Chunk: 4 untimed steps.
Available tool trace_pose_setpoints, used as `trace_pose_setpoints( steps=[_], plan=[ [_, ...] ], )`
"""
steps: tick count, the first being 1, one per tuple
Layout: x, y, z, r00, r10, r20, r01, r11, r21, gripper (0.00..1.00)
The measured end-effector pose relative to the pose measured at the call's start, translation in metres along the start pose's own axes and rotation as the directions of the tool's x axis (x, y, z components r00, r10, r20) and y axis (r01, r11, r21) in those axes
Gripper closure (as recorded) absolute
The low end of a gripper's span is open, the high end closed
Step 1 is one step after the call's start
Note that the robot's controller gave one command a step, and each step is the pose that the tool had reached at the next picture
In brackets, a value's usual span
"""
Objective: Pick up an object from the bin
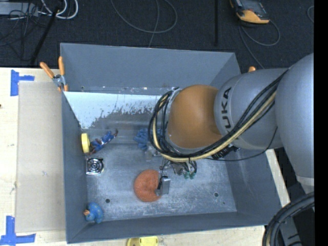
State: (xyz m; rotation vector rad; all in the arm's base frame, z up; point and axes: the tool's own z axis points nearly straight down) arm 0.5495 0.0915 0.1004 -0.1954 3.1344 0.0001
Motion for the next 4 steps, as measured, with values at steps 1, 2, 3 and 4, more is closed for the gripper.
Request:
trace_pose_setpoints(
  steps=[1, 2, 3, 4],
  plan=[
    [0.014, 0.008, 0.021, 1.0, -0.026, 0.0, 0.026, 1.0, 0.0, 0.0],
    [0.014, 0.008, 0.028, 0.993, 0.115, -0.005, -0.115, 0.993, -0.001, 1.0],
    [0.014, 0.008, 0.028, 0.993, 0.116, -0.005, -0.116, 0.993, -0.001, 1.0],
    [0.01, 0.008, -0.171, 0.986, 0.165, 0.0, -0.165, 0.986, 0.0, 1.0]
  ],
)
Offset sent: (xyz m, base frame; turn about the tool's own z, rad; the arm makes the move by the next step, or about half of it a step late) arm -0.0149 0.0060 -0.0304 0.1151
